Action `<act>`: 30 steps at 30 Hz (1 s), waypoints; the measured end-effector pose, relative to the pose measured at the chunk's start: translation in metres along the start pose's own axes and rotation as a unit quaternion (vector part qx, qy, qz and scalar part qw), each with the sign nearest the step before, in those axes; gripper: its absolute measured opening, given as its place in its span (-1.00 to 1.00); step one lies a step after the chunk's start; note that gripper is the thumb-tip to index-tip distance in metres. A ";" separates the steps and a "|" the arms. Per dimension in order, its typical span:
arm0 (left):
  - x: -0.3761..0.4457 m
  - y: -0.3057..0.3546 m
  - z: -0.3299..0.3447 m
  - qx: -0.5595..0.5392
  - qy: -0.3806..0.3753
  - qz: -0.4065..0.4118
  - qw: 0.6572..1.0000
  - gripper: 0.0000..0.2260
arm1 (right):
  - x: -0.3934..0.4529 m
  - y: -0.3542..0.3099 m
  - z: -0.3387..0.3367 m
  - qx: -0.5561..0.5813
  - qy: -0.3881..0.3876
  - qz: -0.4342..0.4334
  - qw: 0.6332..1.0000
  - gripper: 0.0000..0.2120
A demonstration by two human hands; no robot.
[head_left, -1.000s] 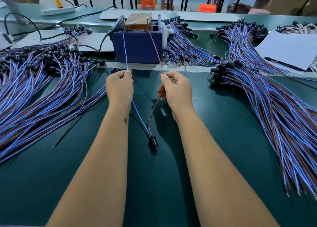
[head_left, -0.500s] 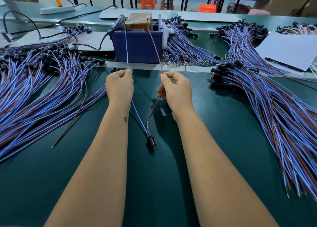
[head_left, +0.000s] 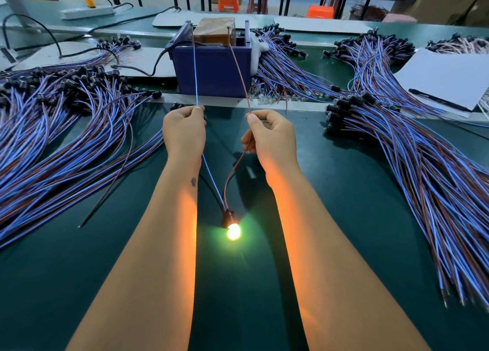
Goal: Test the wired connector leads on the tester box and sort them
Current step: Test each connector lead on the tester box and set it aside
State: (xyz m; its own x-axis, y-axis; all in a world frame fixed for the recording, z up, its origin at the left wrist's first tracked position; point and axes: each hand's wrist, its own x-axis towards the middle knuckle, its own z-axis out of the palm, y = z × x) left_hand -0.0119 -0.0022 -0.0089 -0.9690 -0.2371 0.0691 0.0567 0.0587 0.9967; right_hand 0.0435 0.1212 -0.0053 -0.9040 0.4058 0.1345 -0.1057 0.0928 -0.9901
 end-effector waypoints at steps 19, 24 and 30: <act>-0.025 0.009 0.018 -0.061 -0.118 0.005 0.991 -0.82 | -0.003 0.001 0.006 -0.108 -0.072 -0.045 0.991 -0.85; -0.016 0.015 0.008 -0.186 -0.060 -0.057 0.979 -0.82 | -0.005 -0.002 0.002 -0.210 -0.146 -0.046 0.966 -0.87; -0.020 0.020 0.002 -0.214 -0.043 -0.032 0.975 -0.69 | -0.008 -0.013 -0.001 -0.395 0.021 -0.096 0.913 -0.82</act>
State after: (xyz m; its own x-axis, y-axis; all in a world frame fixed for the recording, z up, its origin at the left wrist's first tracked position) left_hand 0.0086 0.0058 0.0099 -0.9895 -0.1429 0.0198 0.0718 -0.3687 0.9268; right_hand 0.0526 0.1173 0.0061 -0.8819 0.3460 0.3203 0.0863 0.7863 -0.6117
